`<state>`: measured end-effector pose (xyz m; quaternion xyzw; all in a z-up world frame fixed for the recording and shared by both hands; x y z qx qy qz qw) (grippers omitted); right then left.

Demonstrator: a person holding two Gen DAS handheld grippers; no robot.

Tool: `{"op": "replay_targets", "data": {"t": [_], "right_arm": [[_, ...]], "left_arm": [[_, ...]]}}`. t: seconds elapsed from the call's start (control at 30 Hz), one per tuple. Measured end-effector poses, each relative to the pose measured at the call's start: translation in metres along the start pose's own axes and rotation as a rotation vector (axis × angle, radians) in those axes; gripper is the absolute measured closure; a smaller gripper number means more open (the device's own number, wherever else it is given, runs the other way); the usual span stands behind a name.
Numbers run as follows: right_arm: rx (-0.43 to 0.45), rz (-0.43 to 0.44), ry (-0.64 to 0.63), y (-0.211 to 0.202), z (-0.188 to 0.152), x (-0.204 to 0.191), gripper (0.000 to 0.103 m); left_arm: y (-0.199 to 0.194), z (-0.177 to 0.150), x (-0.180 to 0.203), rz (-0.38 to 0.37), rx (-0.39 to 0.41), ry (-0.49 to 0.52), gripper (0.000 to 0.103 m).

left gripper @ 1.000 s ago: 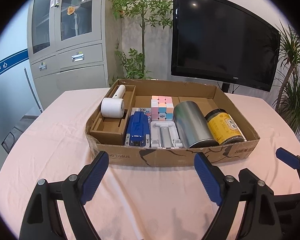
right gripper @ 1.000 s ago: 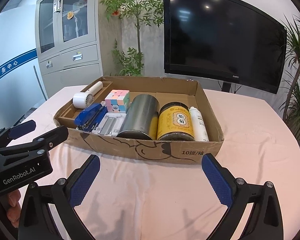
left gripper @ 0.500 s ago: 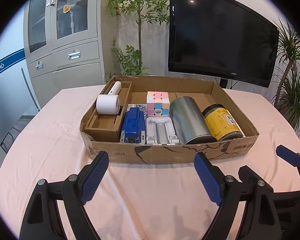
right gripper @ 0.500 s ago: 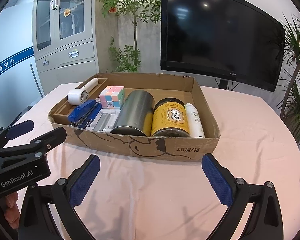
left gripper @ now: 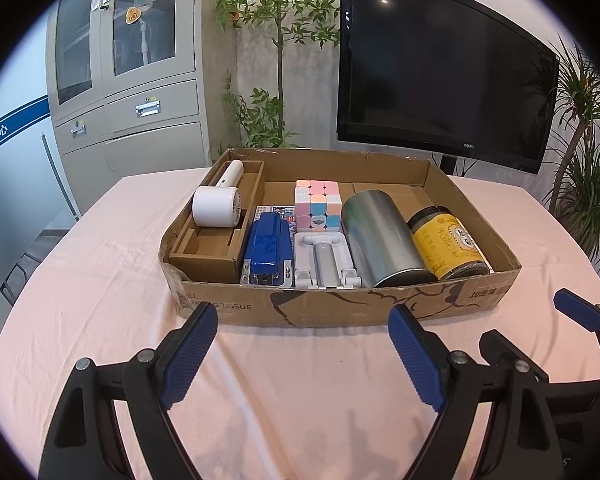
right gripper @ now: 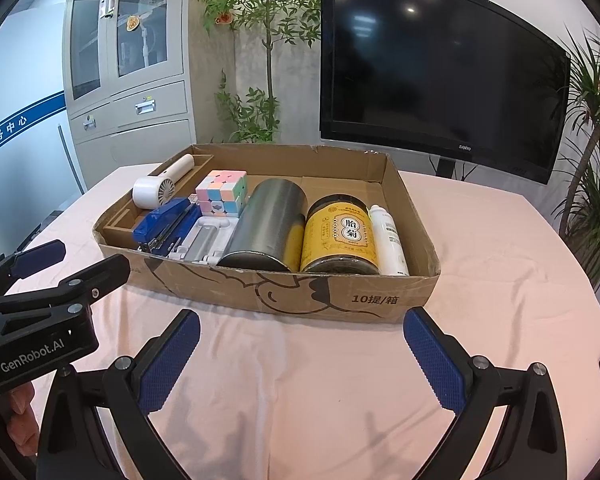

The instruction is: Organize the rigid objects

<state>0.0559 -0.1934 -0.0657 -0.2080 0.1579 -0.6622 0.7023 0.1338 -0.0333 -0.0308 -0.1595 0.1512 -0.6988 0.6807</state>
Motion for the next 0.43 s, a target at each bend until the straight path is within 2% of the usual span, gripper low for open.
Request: {"op": "replay_targets", "data": {"t": [0.33,0.43], "right_arm": [[-0.007,0.002,-0.005,0.007,-0.001,0.002,0.000],[-0.012,0.014,0.001,0.012,-0.001,0.003,0.000]], "left_arm": [[0.010,-0.004,-0.005,-0.013,-0.001,0.005,0.016],[0.020,-0.001,-0.011,-0.047,-0.003,-0.022,0.016]]}}
Point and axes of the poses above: each gripper's, at about its wrist camera, not at the fingertips, and y roughly the way its jaws point, x to its right, z to its top, the point moved 5 cm from there along y, roughly the way its jaws point, and after that the axes turned 14 degrees about x, right-handed, at the moved point
